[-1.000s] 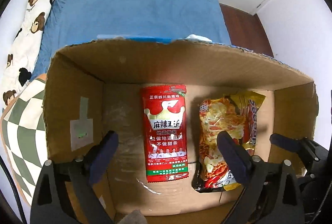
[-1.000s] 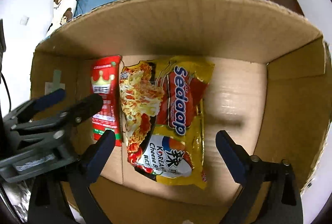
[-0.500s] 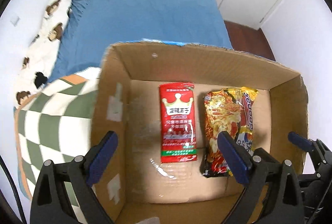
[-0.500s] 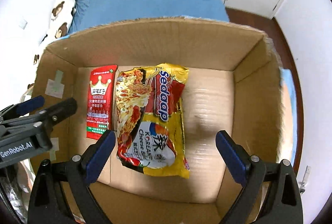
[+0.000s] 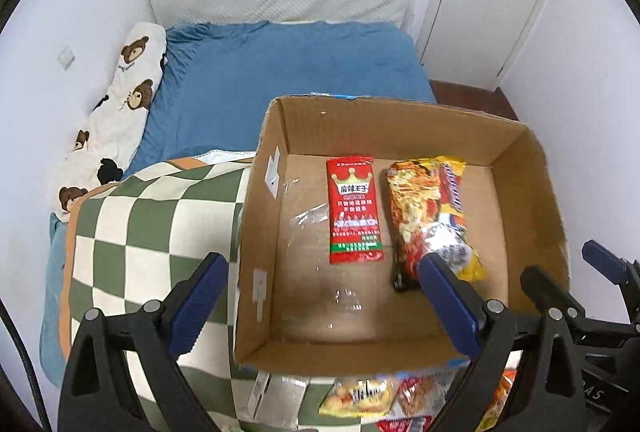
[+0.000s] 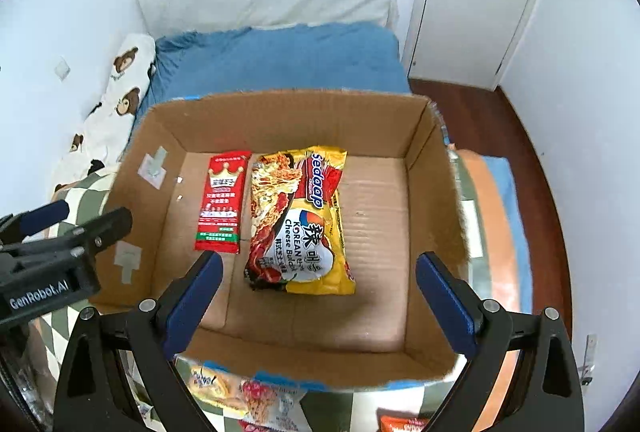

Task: Organize snacks
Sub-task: 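Lift both tools out of the box back toward the snack pile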

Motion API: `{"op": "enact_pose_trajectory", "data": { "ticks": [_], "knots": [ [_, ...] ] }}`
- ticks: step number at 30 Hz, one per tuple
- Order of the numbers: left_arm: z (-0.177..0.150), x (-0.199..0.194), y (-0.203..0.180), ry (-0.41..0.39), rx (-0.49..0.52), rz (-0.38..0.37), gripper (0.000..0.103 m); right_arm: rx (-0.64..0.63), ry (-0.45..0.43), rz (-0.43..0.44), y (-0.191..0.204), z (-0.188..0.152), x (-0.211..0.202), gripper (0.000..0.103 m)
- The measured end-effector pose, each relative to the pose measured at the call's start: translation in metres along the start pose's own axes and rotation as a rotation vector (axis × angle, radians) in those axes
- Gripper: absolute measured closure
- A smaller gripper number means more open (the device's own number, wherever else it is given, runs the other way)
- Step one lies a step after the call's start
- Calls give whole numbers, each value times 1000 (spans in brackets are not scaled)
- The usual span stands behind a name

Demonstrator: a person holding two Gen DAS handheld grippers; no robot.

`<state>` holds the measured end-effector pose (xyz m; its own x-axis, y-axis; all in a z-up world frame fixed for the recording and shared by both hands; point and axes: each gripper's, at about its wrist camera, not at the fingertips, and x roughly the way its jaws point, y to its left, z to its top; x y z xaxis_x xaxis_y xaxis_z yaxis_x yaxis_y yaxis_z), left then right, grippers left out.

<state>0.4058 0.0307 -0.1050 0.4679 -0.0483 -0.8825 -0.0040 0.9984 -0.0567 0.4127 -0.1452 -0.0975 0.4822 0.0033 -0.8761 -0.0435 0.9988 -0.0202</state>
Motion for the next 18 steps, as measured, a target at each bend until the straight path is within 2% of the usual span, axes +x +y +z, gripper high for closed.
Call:
{"op": "enact_pose_trajectory", "data": {
  "ticks": [6,18],
  "knots": [
    [-23,-48,-3,-94,13,16,5,7,-84,4,1,-23,-49,4],
    [-62,-104,-8,-176,29,30,5,44,-176,48,-2,-66,-127,4]
  ]
}}
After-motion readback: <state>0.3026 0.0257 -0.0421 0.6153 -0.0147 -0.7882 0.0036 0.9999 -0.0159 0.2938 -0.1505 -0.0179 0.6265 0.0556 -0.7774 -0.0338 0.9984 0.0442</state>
